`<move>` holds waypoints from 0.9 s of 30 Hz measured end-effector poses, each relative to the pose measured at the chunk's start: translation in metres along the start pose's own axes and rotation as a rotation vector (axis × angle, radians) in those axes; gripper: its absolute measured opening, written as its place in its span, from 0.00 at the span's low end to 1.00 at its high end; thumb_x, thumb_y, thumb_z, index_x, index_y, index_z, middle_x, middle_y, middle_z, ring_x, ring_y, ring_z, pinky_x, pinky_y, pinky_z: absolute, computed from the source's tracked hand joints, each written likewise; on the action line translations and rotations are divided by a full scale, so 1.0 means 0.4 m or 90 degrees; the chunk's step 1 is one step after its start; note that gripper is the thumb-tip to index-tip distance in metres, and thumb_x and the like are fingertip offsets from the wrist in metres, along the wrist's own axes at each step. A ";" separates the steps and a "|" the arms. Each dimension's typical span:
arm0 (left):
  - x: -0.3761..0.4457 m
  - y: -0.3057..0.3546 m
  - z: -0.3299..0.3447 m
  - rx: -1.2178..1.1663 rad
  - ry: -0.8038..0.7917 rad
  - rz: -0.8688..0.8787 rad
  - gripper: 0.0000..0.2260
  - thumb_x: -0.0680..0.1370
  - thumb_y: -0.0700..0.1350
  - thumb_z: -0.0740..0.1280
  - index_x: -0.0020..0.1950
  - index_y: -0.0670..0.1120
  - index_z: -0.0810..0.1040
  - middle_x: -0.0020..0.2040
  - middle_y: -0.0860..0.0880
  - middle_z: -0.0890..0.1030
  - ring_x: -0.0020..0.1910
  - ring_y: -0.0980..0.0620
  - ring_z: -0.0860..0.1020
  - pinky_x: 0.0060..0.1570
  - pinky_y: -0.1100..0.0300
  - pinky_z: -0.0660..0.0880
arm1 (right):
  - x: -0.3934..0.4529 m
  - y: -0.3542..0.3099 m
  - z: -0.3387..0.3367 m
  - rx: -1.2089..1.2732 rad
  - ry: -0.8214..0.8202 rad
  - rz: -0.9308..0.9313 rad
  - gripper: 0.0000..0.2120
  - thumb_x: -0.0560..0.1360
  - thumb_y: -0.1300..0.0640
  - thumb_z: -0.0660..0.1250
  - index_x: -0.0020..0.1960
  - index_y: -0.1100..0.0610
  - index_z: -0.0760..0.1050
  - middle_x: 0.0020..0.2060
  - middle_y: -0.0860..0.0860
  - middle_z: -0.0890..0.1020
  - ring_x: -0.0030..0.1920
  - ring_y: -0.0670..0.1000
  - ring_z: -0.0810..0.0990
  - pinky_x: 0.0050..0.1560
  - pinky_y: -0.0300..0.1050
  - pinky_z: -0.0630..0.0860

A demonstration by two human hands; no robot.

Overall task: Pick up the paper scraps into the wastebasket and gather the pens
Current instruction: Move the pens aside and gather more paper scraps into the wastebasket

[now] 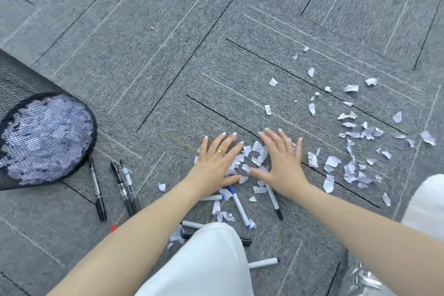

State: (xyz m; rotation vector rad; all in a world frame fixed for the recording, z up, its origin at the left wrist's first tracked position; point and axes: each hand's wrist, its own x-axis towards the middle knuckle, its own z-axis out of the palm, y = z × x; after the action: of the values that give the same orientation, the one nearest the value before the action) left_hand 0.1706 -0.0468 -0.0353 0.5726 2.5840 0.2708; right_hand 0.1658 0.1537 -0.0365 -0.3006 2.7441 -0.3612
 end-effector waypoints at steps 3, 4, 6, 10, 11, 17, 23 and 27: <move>-0.004 -0.002 0.021 0.035 0.096 0.042 0.26 0.75 0.60 0.57 0.69 0.49 0.62 0.67 0.48 0.62 0.68 0.47 0.59 0.69 0.40 0.57 | -0.015 -0.021 0.023 -0.003 0.095 -0.086 0.29 0.71 0.36 0.55 0.67 0.49 0.64 0.62 0.50 0.72 0.65 0.52 0.65 0.69 0.56 0.56; -0.005 -0.010 0.031 0.042 0.149 0.048 0.22 0.74 0.58 0.61 0.64 0.49 0.66 0.61 0.48 0.65 0.61 0.47 0.64 0.65 0.44 0.64 | -0.013 -0.022 0.026 -0.003 0.125 -0.116 0.24 0.72 0.39 0.55 0.64 0.49 0.67 0.57 0.51 0.75 0.59 0.51 0.68 0.63 0.54 0.65; -0.004 -0.025 0.037 0.032 0.231 0.051 0.21 0.69 0.51 0.71 0.58 0.48 0.67 0.53 0.49 0.66 0.52 0.48 0.66 0.54 0.53 0.62 | 0.002 -0.015 0.020 -0.004 0.143 -0.193 0.17 0.74 0.44 0.56 0.58 0.51 0.72 0.50 0.51 0.76 0.47 0.52 0.74 0.47 0.50 0.74; 0.016 -0.027 -0.003 0.104 0.200 0.064 0.22 0.63 0.41 0.76 0.50 0.47 0.67 0.40 0.49 0.74 0.34 0.49 0.73 0.32 0.59 0.62 | 0.052 0.005 -0.016 -0.028 0.079 -0.321 0.10 0.73 0.51 0.63 0.51 0.55 0.73 0.43 0.52 0.76 0.33 0.52 0.76 0.29 0.44 0.73; 0.020 -0.024 -0.020 0.127 0.164 0.076 0.20 0.66 0.41 0.74 0.51 0.46 0.66 0.40 0.49 0.75 0.33 0.49 0.75 0.28 0.59 0.61 | 0.062 0.005 -0.026 -0.045 0.059 -0.340 0.10 0.74 0.50 0.62 0.49 0.55 0.73 0.41 0.52 0.76 0.31 0.51 0.75 0.24 0.43 0.70; 0.027 0.012 -0.081 0.085 0.033 0.032 0.15 0.79 0.35 0.52 0.65 0.43 0.63 0.54 0.44 0.71 0.46 0.42 0.78 0.32 0.54 0.63 | 0.102 -0.017 -0.061 -0.119 0.020 -0.371 0.06 0.76 0.51 0.56 0.44 0.54 0.66 0.31 0.48 0.72 0.22 0.48 0.72 0.15 0.36 0.51; -0.013 -0.006 -0.057 -0.151 0.043 -0.102 0.14 0.75 0.32 0.55 0.59 0.44 0.64 0.50 0.43 0.75 0.44 0.41 0.76 0.37 0.50 0.70 | 0.129 -0.038 -0.090 0.027 -0.055 -0.259 0.08 0.77 0.58 0.59 0.41 0.59 0.69 0.30 0.51 0.72 0.26 0.50 0.69 0.26 0.41 0.63; -0.060 -0.017 -0.078 -0.264 0.097 -0.173 0.14 0.77 0.33 0.56 0.60 0.46 0.66 0.50 0.47 0.77 0.44 0.46 0.76 0.39 0.54 0.69 | 0.152 -0.044 -0.154 0.251 -0.035 -0.112 0.09 0.77 0.59 0.60 0.38 0.58 0.68 0.27 0.50 0.72 0.26 0.47 0.64 0.27 0.42 0.63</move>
State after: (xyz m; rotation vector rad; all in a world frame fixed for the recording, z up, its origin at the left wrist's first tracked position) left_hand 0.1720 -0.0662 -0.0006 0.0521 2.5987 0.7558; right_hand 0.0901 0.1347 0.0047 -0.4374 2.5247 -0.9100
